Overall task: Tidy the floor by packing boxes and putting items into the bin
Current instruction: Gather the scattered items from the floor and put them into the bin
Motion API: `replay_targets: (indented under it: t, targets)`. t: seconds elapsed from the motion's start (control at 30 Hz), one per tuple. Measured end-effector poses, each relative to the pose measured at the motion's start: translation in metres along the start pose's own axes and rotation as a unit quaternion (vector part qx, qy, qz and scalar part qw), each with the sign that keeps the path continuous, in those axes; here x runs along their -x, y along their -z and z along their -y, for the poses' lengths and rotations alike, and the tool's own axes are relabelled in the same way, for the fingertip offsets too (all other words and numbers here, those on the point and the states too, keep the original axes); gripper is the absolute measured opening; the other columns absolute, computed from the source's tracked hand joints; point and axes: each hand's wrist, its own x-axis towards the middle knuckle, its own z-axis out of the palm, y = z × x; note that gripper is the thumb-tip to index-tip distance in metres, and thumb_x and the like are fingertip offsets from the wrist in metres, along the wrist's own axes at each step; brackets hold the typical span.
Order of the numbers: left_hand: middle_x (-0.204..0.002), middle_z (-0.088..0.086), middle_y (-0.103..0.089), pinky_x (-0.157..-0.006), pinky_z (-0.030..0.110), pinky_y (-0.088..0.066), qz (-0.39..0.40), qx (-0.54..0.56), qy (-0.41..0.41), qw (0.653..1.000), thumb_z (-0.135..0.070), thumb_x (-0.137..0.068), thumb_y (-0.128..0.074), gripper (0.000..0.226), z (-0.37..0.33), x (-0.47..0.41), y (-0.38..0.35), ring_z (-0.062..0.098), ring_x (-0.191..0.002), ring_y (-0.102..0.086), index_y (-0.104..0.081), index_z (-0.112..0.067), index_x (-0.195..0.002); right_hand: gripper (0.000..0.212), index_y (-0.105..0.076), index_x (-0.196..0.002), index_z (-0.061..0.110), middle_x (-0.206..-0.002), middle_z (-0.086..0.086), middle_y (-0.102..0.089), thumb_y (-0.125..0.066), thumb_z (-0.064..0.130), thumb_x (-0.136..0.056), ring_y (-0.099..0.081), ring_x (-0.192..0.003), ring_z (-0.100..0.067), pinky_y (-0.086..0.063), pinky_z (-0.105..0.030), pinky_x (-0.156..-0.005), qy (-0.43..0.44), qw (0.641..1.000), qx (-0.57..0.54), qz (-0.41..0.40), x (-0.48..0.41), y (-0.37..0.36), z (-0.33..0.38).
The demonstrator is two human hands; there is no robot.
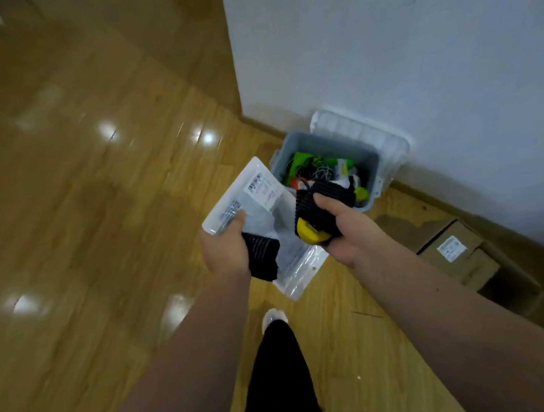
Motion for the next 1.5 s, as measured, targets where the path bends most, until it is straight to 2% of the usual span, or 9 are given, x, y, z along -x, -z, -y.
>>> replay_targets:
  t: [0.13,0.27,0.43,0.7,0.83,1.0,1.17,1.37,1.5]
  targets:
    - [-0.110,0.000,-0.069,-0.068,0.030,-0.058,0.033,-0.038,-0.001,0.999,-0.028,-0.081,-0.079,0.051,-0.009,-0.052,-0.043,0.019,-0.096,-0.069,-0.057,-0.018,-0.125,0.014,-0.062,-0.097,0.006,-0.086,-0.012,-0.075,-0.071,0.011,-0.087,-0.070,-0.085,-0.028,-0.057,-0.042,-0.075,-0.012,0.996,-0.057,-0.065,-0.048,-0.003,0.026]
    - [-0.111,0.000,-0.066,-0.064,0.032,-0.056,0.051,-0.086,0.044,0.994,-0.032,-0.080,-0.078,0.056,-0.014,-0.089,-0.101,0.020,-0.094,-0.068,-0.053,-0.022,-0.129,0.018,-0.063,-0.100,0.006,-0.090,-0.012,-0.075,-0.072,0.010,-0.085,-0.071,-0.088,-0.027,-0.057,-0.043,-0.079,0.005,0.990,-0.113,-0.090,-0.093,0.004,0.058]
    - [-0.112,0.002,-0.066,-0.057,0.029,-0.054,0.090,-0.131,0.070,0.985,-0.029,-0.080,-0.079,0.058,-0.017,-0.121,-0.188,0.019,-0.091,-0.067,-0.052,-0.022,-0.130,0.034,-0.062,-0.114,0.005,-0.099,-0.013,-0.074,-0.074,0.012,-0.083,-0.072,-0.085,-0.027,-0.056,-0.036,-0.062,0.022,0.976,-0.157,-0.152,-0.139,0.021,0.101]
    - [-0.103,-0.002,-0.063,-0.053,0.026,-0.052,0.100,-0.161,0.106,0.976,-0.028,-0.079,-0.080,0.058,-0.007,-0.187,-0.321,0.016,-0.087,-0.065,-0.050,-0.023,-0.129,0.017,-0.063,-0.098,0.004,-0.092,-0.015,-0.074,-0.072,0.013,-0.085,-0.068,-0.094,-0.029,-0.050,-0.052,-0.097,-0.021,0.957,-0.213,-0.198,-0.240,0.055,0.177]
    - [-0.114,0.001,-0.062,-0.071,0.033,-0.058,0.095,-0.205,0.107,0.968,-0.031,-0.079,-0.080,0.062,0.008,-0.234,-0.383,0.022,-0.101,-0.064,-0.047,-0.025,-0.133,0.031,-0.061,-0.108,0.014,-0.097,-0.009,-0.070,-0.076,0.020,-0.082,-0.065,-0.092,-0.026,-0.051,-0.042,-0.070,-0.077,0.957,-0.189,-0.206,-0.309,0.065,0.215]
    - [-0.113,0.000,-0.065,-0.076,0.036,-0.057,0.113,-0.248,0.101,0.957,-0.035,-0.077,-0.080,0.063,0.049,-0.314,-0.461,0.020,-0.101,-0.065,-0.050,-0.023,-0.132,0.055,-0.054,-0.127,0.023,-0.109,-0.008,-0.069,-0.079,0.017,-0.079,-0.066,-0.094,-0.025,-0.051,-0.037,-0.063,-0.079,0.955,-0.167,-0.231,-0.415,0.083,0.243]
    - [-0.114,0.002,-0.066,-0.091,0.046,-0.053,0.120,-0.329,0.086,0.933,-0.035,-0.075,-0.079,0.060,0.123,-0.414,-0.519,0.024,-0.103,-0.064,-0.054,-0.022,-0.128,0.038,-0.059,-0.108,0.031,-0.102,-0.006,-0.072,-0.078,0.014,-0.079,-0.072,-0.084,-0.024,-0.056,-0.034,-0.059,-0.068,0.950,-0.150,-0.265,-0.530,0.129,0.225]
    - [-0.116,0.003,-0.066,-0.094,0.045,-0.051,0.149,-0.418,0.082,0.893,-0.033,-0.069,-0.080,0.067,0.226,-0.528,-0.554,0.024,-0.104,-0.063,-0.055,-0.018,-0.129,0.057,-0.055,-0.129,0.020,-0.109,-0.009,-0.072,-0.079,0.016,-0.077,-0.070,-0.096,-0.029,-0.056,-0.047,-0.086,-0.083,0.939,-0.145,-0.301,-0.660,0.181,0.167]
    - [-0.117,0.005,-0.065,-0.094,0.045,-0.051,0.181,-0.450,0.094,0.869,-0.031,-0.069,-0.081,0.070,0.265,-0.565,-0.562,0.026,-0.103,-0.063,-0.053,-0.017,-0.131,0.064,-0.051,-0.133,0.020,-0.113,-0.009,-0.068,-0.079,0.012,-0.076,-0.068,-0.098,-0.028,-0.055,-0.047,-0.088,-0.081,0.935,-0.147,-0.312,-0.707,0.192,0.146]
